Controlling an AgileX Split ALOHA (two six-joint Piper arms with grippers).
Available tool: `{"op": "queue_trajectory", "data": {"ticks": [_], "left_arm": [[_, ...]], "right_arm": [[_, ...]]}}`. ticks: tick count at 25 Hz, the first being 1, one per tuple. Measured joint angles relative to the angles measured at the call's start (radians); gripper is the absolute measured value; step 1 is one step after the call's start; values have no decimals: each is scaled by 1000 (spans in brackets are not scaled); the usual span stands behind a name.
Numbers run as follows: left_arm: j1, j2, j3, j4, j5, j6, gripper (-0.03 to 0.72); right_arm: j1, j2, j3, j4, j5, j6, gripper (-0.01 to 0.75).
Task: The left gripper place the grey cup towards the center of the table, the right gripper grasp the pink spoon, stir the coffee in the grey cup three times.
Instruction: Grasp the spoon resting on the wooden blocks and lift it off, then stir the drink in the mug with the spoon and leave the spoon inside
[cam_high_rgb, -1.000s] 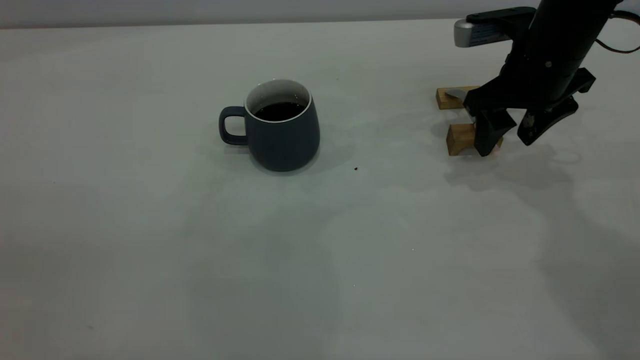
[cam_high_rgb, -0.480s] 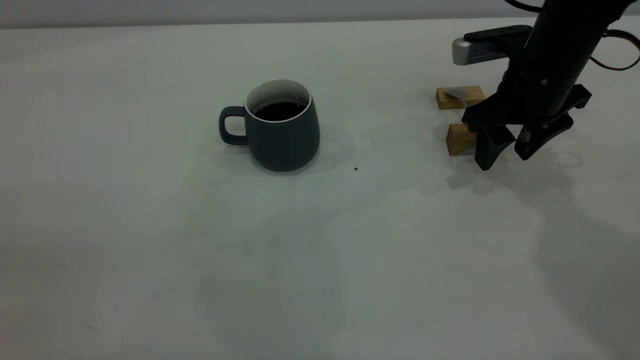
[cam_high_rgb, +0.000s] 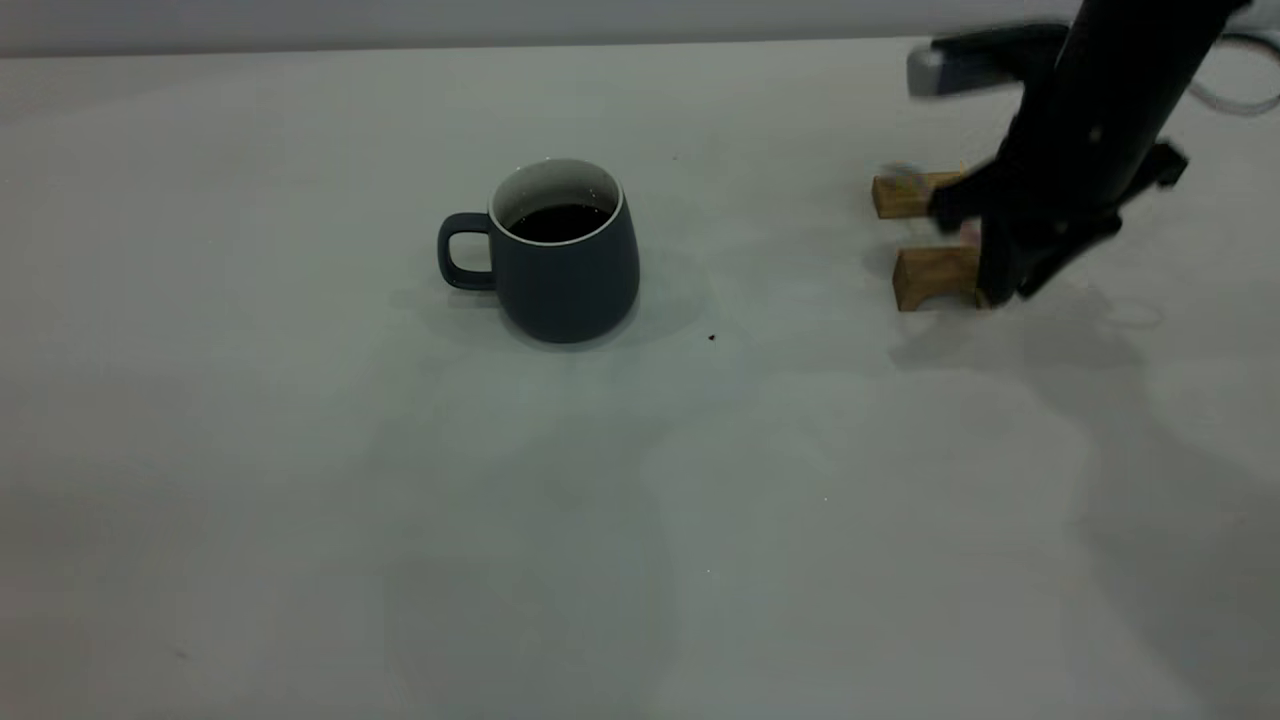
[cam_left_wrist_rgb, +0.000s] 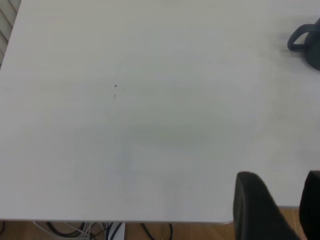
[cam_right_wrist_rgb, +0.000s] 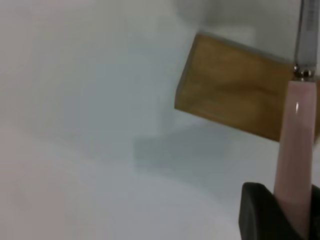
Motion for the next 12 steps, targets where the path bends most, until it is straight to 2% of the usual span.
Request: {"op": "queue_trajectory", "data": {"ticks": [5, 12], "left_arm": [[0, 0, 0, 0, 0, 0, 297], [0, 0, 0, 0, 0, 0, 297]], "right_arm": [[0, -186, 0, 131, 129, 2, 142], [16, -314, 0, 678, 420, 16, 142]]}}
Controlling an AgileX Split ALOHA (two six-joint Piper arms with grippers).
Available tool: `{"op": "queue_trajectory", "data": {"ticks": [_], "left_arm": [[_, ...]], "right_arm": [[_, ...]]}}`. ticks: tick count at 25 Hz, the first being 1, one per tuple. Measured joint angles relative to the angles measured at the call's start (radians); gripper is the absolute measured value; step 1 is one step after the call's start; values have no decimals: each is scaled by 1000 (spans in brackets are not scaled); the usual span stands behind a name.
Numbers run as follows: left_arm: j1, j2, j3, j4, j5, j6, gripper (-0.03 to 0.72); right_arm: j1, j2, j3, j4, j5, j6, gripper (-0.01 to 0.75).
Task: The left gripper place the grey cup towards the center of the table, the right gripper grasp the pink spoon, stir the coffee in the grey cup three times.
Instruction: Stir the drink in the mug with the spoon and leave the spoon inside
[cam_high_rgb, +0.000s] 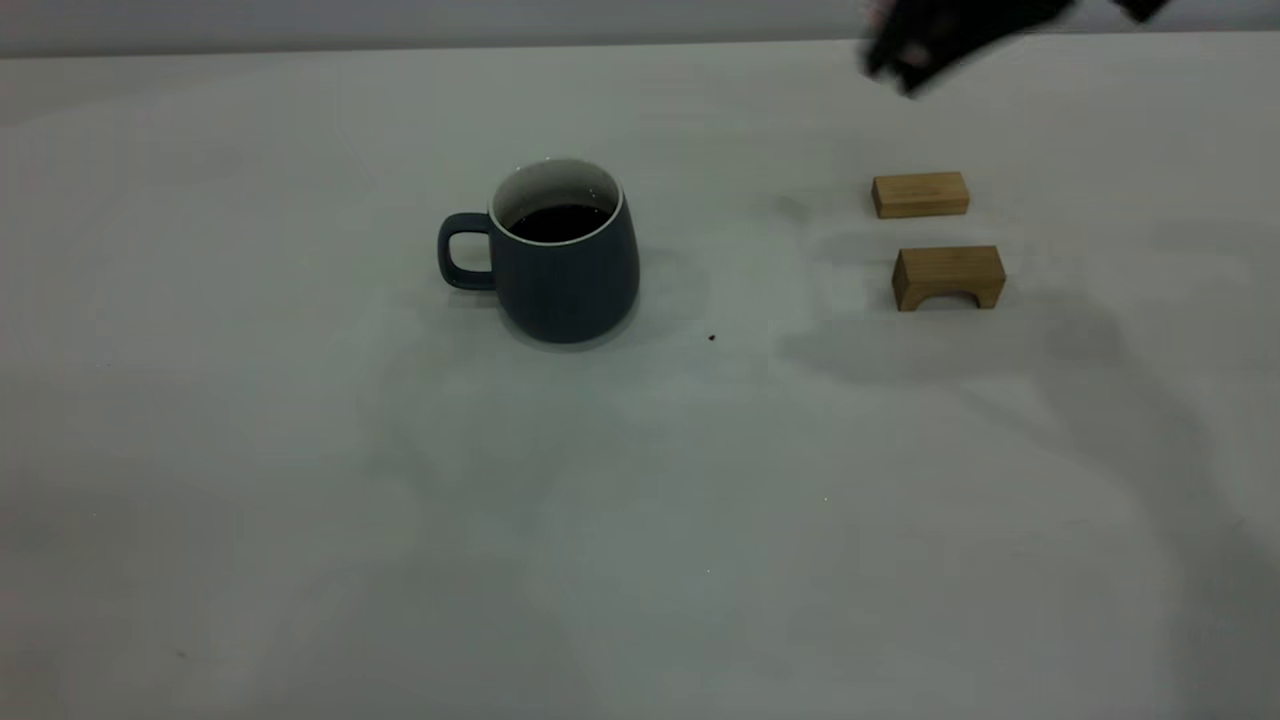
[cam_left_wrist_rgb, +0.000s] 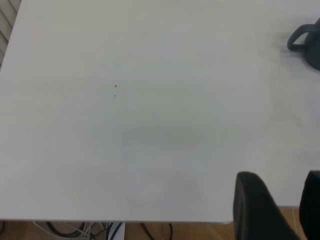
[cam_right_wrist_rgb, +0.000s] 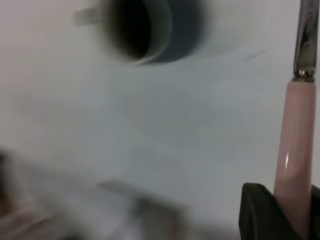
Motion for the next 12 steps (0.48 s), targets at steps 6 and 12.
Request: {"op": "queue_trajectory", "data": {"ticks": [6, 12], "left_arm": [[0, 0, 0, 0, 0, 0, 297], [0, 0, 0, 1, 0, 0, 297]], "right_arm": [[65, 0, 2, 443, 59, 102, 142], [169, 24, 2, 714, -80, 317, 142]]}}
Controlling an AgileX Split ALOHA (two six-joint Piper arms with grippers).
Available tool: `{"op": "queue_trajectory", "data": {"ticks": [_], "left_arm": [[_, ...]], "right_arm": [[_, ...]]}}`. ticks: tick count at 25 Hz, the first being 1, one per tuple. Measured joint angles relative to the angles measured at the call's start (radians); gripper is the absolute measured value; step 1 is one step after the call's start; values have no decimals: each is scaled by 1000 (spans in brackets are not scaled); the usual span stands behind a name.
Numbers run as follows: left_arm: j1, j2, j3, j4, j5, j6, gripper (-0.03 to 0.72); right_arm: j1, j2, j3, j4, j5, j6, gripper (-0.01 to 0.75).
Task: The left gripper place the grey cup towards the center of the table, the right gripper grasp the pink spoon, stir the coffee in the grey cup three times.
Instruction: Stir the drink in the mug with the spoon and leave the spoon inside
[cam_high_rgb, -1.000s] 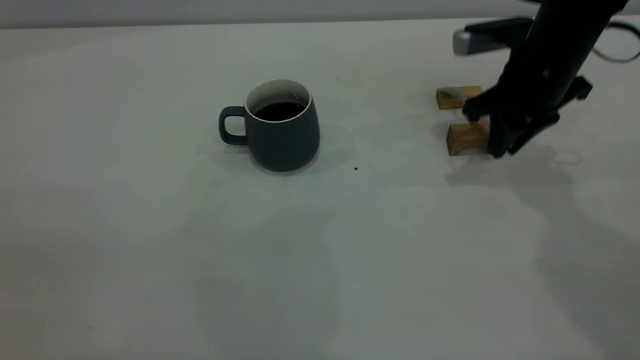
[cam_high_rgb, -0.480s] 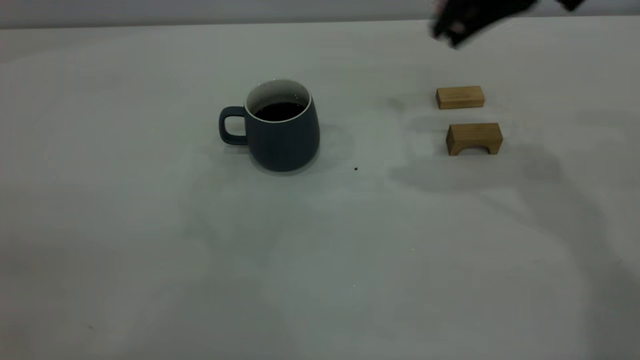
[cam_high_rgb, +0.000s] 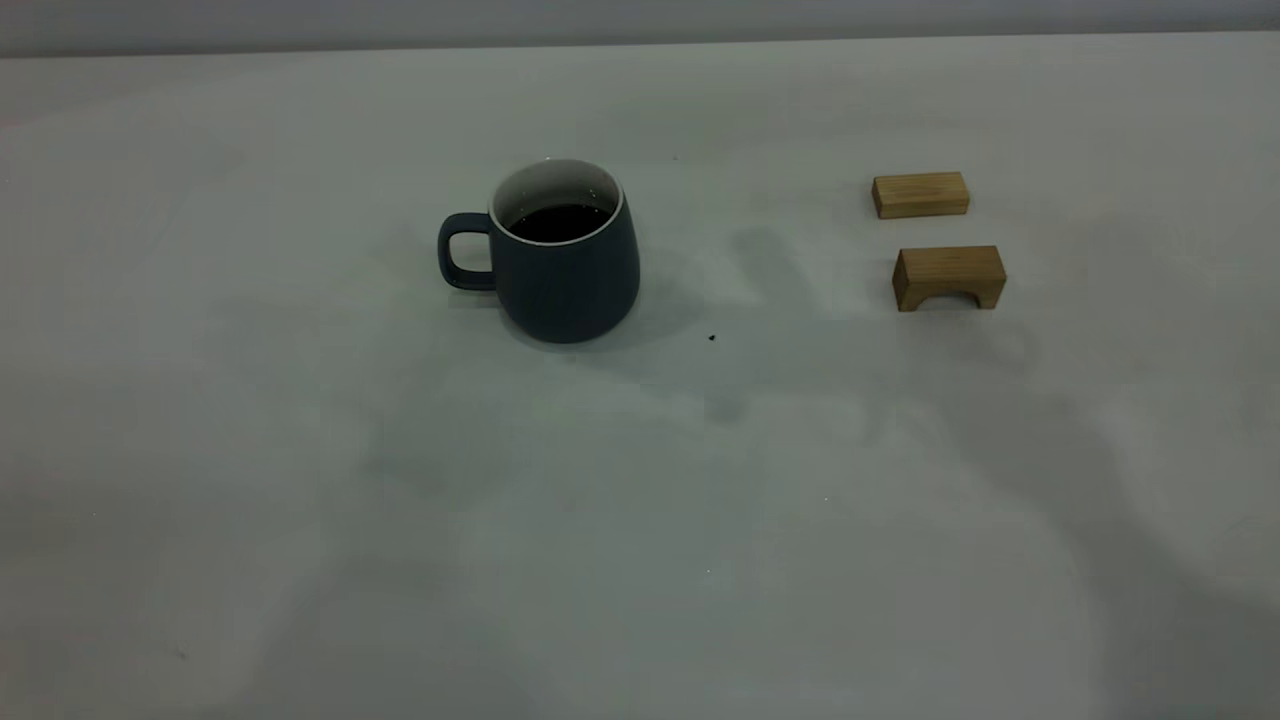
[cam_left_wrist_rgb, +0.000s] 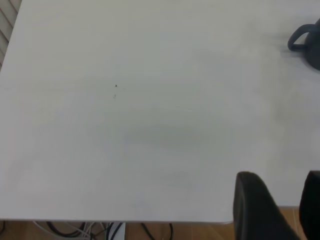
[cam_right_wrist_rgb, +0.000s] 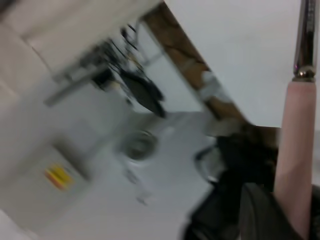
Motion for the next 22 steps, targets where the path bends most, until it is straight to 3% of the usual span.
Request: {"op": "queue_trajectory", "data": {"ticks": [5, 10, 22], "left_arm": [[0, 0, 0, 0, 0, 0, 297], [0, 0, 0, 0, 0, 0, 297], [0, 0, 0, 0, 0, 1, 297]], "right_arm": [[58, 66, 0, 105, -75, 106, 142], [63, 156, 0, 196, -75, 139, 142], [63, 348, -109, 210, -35, 236, 142]]}}
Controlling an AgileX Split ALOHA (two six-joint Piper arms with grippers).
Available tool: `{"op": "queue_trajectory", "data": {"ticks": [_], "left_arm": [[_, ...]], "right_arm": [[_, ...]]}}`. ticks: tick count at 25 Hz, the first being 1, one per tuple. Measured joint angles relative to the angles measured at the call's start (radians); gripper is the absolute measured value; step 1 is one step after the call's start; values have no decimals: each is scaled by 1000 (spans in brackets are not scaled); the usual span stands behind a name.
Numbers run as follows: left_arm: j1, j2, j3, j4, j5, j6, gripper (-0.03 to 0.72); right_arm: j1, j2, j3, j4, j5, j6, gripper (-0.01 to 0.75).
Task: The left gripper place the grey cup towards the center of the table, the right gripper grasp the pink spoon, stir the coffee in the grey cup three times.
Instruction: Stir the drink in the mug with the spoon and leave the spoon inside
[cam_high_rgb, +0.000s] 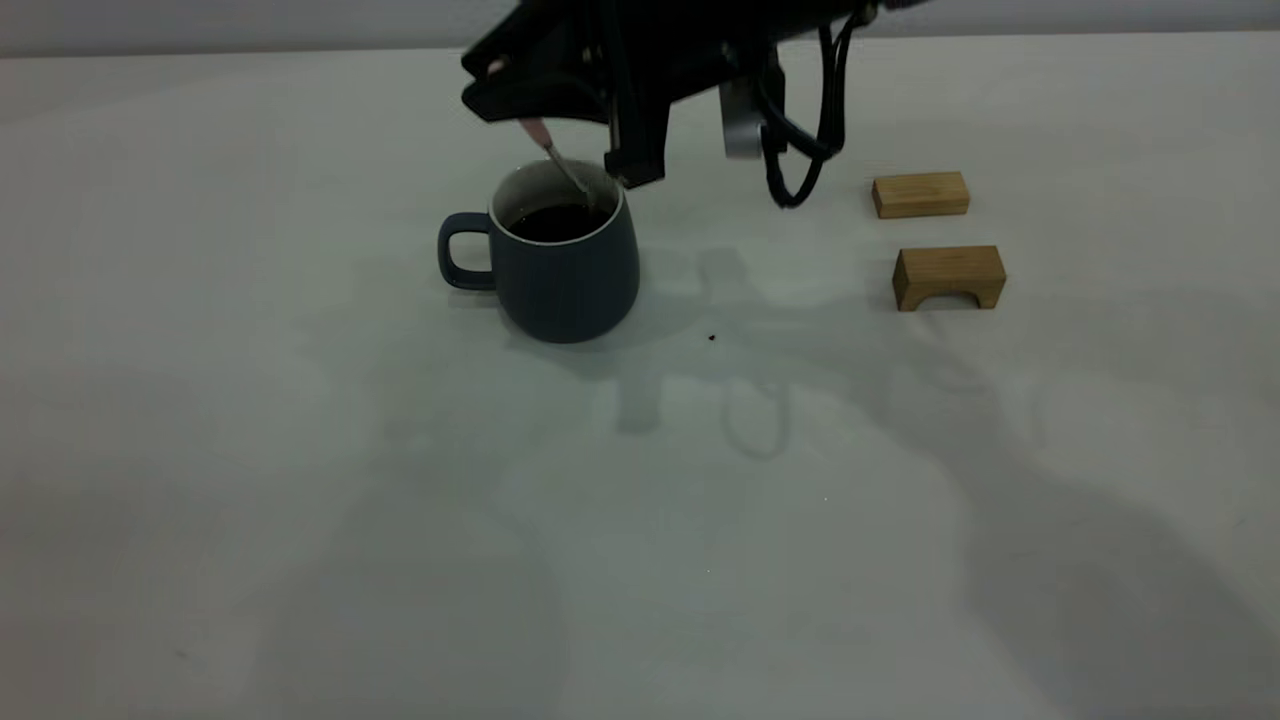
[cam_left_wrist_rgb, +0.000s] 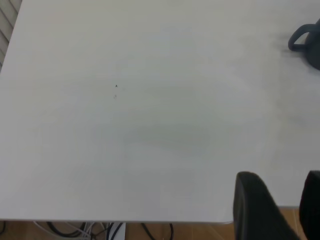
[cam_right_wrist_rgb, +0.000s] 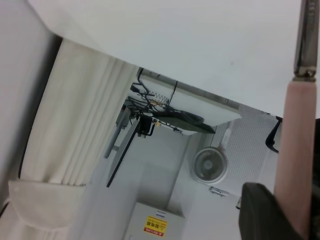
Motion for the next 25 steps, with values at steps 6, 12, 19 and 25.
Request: {"op": "queue_trajectory", "data": {"ticks": [6, 12, 19, 25], "left_arm": [[0, 0, 0, 0, 0, 0, 297], [0, 0, 0, 0, 0, 0, 297], [0, 0, 0, 0, 0, 0, 297], [0, 0, 0, 0, 0, 0, 297]], "right_arm": [[0, 84, -77, 0, 36, 86, 142], [-12, 127, -138, -29, 18, 89, 142], [-57, 129, -140, -164, 138, 303, 142], [-17, 130, -177, -119, 107, 242, 142]]}}
